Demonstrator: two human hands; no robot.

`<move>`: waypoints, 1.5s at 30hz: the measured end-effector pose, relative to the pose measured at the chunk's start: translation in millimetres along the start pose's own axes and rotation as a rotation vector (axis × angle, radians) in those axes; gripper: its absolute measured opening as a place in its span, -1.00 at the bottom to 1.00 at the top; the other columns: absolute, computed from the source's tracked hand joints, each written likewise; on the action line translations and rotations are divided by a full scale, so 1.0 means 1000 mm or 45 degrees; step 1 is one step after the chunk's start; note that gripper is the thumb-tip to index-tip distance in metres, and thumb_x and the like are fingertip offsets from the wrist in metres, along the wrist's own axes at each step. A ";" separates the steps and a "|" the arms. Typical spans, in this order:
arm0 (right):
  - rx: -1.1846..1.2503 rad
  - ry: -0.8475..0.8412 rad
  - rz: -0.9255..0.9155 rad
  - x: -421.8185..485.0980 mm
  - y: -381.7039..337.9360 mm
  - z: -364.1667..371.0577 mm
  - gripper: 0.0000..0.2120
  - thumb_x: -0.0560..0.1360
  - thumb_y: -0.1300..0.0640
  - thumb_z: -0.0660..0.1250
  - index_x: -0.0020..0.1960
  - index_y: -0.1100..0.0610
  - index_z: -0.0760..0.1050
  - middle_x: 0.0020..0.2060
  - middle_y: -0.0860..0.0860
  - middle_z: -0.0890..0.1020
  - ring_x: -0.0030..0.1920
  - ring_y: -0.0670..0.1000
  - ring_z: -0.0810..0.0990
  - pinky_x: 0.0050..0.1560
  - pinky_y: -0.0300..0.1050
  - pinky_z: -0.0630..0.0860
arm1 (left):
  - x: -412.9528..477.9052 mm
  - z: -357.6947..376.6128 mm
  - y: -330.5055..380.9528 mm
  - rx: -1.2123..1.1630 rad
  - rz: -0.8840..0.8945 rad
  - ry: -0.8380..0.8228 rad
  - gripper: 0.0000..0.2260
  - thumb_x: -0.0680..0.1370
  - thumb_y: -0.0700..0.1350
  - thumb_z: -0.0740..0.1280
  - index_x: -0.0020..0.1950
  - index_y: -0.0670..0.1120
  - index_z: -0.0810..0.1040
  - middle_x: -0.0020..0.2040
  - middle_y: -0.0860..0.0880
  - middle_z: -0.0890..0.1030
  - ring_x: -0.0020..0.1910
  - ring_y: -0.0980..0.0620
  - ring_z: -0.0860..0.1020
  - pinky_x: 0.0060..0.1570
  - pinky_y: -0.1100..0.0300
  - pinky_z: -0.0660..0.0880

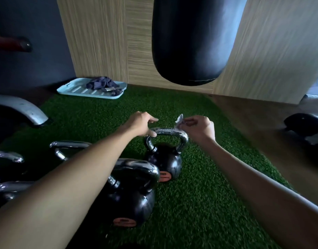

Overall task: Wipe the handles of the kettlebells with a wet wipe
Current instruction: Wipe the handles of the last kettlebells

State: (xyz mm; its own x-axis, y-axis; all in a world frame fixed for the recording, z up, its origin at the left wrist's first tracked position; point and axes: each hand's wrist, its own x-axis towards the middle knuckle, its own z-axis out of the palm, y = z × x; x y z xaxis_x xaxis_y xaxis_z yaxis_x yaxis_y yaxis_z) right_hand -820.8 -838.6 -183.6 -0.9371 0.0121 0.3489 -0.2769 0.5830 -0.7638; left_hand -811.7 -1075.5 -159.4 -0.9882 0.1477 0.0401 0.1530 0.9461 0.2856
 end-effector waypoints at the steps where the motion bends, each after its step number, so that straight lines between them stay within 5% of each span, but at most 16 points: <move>1: -0.012 -0.037 -0.042 0.009 0.003 0.000 -0.74 0.29 -0.05 0.66 -0.05 -0.11 0.71 -0.28 -0.31 0.66 -0.26 -0.39 0.62 -0.23 -0.49 0.50 | 0.010 0.003 0.006 0.019 -0.007 -0.044 -0.34 0.40 0.10 0.59 0.47 0.12 0.48 0.36 -0.01 0.59 0.11 -0.05 0.64 -0.05 0.14 0.54; 4: -0.004 -0.109 -0.119 0.032 0.012 0.002 -0.73 0.32 -0.01 0.65 -0.01 -0.09 0.72 -0.25 -0.28 0.68 -0.24 -0.39 0.62 -0.21 -0.50 0.49 | 0.034 0.007 0.017 0.085 0.049 -0.162 -0.45 0.41 0.06 0.60 0.38 0.11 0.57 0.34 0.02 0.61 0.21 -0.01 0.61 0.23 0.10 0.53; 8: 0.023 -0.098 -0.214 0.049 0.019 0.014 -0.74 0.35 0.00 0.63 0.02 -0.05 0.73 -0.19 -0.22 0.71 -0.24 -0.38 0.61 -0.24 -0.53 0.47 | 0.040 0.018 0.010 0.259 0.055 -0.258 -0.69 0.51 0.06 0.51 0.17 -0.05 0.64 0.10 0.00 0.68 0.13 -0.07 0.66 0.17 0.04 0.57; 11: 0.042 -0.094 -0.212 0.054 0.024 0.022 -0.76 0.34 0.01 0.64 -0.01 -0.05 0.74 -0.23 -0.25 0.69 -0.27 -0.40 0.60 -0.25 -0.56 0.45 | 0.038 0.028 0.000 0.254 0.048 -0.219 -0.61 0.54 0.10 0.45 0.26 -0.11 0.59 0.18 -0.13 0.68 0.00 -0.05 0.68 0.10 0.02 0.59; 14: -0.049 -0.189 -0.222 0.053 0.029 0.024 -0.75 0.32 -0.01 0.65 -0.02 -0.06 0.74 -0.20 -0.22 0.72 -0.22 -0.36 0.63 -0.22 -0.52 0.50 | 0.033 0.030 -0.006 0.245 0.072 -0.120 -0.50 0.53 0.15 0.45 0.45 0.08 0.51 0.29 -0.04 0.60 0.18 -0.05 0.60 0.21 0.05 0.50; 21: -0.175 -0.257 -0.354 0.046 0.018 0.028 -0.80 0.37 -0.04 0.61 -0.03 -0.08 0.73 -0.18 -0.18 0.73 -0.17 -0.25 0.67 -0.11 -0.21 0.66 | 0.027 0.036 -0.022 0.142 0.028 0.012 -0.48 0.51 0.24 0.43 0.46 0.22 0.46 -0.12 0.11 0.33 0.01 0.00 0.45 -0.01 0.14 0.32; 25: -0.339 -0.252 -0.430 0.039 0.011 0.033 -0.87 0.44 0.00 0.55 -0.01 -0.06 0.74 -0.15 -0.14 0.74 -0.19 -0.18 0.68 -0.19 -0.21 0.64 | 0.022 0.035 -0.029 0.127 -0.026 -0.004 -0.48 0.51 0.23 0.41 0.46 0.23 0.44 0.16 -0.04 0.51 0.37 -0.20 0.40 0.23 0.02 0.30; 28: -0.431 -0.228 -0.455 0.038 0.008 0.039 -0.88 0.47 -0.03 0.52 -0.02 -0.05 0.74 -0.17 -0.10 0.74 -0.24 -0.10 0.68 -0.23 -0.14 0.66 | 0.013 0.032 -0.031 0.096 -0.074 -0.008 -0.47 0.53 0.20 0.41 0.49 0.21 0.41 0.37 -0.13 0.49 0.48 -0.14 0.30 0.24 0.06 0.26; 33: -0.442 -0.362 -0.594 0.031 -0.017 0.070 -0.82 0.50 0.00 0.50 0.08 0.00 0.73 -0.10 -0.06 0.74 -0.20 -0.06 0.66 -0.17 -0.14 0.64 | -0.001 0.031 -0.042 0.050 -0.068 0.054 -0.52 0.53 0.16 0.44 0.43 0.18 0.48 0.23 -0.13 0.60 0.30 -0.25 0.51 0.34 -0.07 0.36; 36: -0.538 -0.391 -0.664 0.028 -0.034 0.091 -0.85 0.53 -0.01 0.47 0.04 0.02 0.72 -0.12 -0.06 0.72 -0.17 -0.06 0.63 -0.08 -0.15 0.59 | 0.000 0.034 -0.054 0.087 -0.026 0.069 -0.63 0.52 0.24 0.40 0.32 0.30 0.48 -0.07 -0.13 0.68 0.05 -0.05 0.59 0.39 -0.07 0.30; 38: -0.560 -0.349 -0.637 0.029 -0.030 0.088 -0.86 0.53 -0.02 0.46 0.04 -0.01 0.71 -0.11 -0.08 0.71 -0.15 -0.08 0.63 0.00 -0.12 0.61 | -0.001 0.034 -0.057 0.085 -0.017 0.089 -0.59 0.52 0.24 0.40 0.35 0.31 0.43 -0.23 0.02 0.59 -0.14 0.14 0.49 0.38 -0.02 0.28; 41: -0.484 -0.304 -0.518 0.033 -0.004 0.060 -0.87 0.52 -0.05 0.48 0.04 -0.06 0.71 -0.12 -0.13 0.73 -0.30 -0.25 0.57 -0.32 -0.31 0.49 | -0.005 0.032 -0.052 0.029 -0.060 0.131 -0.51 0.52 0.17 0.44 0.43 0.14 0.49 -0.26 0.17 0.40 -0.30 0.18 0.37 0.26 0.06 0.34; 43: -0.407 -0.289 -0.481 0.031 0.011 0.043 -0.86 0.50 -0.01 0.50 0.06 -0.06 0.72 -0.09 -0.14 0.73 -0.36 -0.29 0.48 -0.40 -0.32 0.37 | -0.005 0.032 -0.048 0.029 -0.066 0.140 -0.50 0.51 0.17 0.45 0.43 0.11 0.51 -0.27 0.14 0.45 -0.40 0.21 0.32 0.17 0.06 0.41; 45: -0.397 -0.251 -0.537 0.027 0.013 0.044 -0.85 0.50 0.02 0.51 0.06 -0.02 0.73 -0.09 -0.09 0.73 -0.29 -0.17 0.54 -0.29 -0.20 0.51 | -0.004 0.031 -0.045 0.045 -0.066 0.132 -0.49 0.50 0.19 0.44 0.43 0.11 0.50 -0.19 0.04 0.57 -0.45 0.19 0.32 0.10 0.04 0.45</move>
State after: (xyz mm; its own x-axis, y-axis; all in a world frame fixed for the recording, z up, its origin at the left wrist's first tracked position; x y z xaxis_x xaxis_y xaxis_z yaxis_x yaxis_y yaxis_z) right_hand -859.0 -866.1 -208.1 -0.7892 -0.4089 0.4582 -0.5883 0.7176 -0.3729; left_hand -814.6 -1109.4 -202.3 -0.9896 0.0697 0.1255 0.1001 0.9616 0.2557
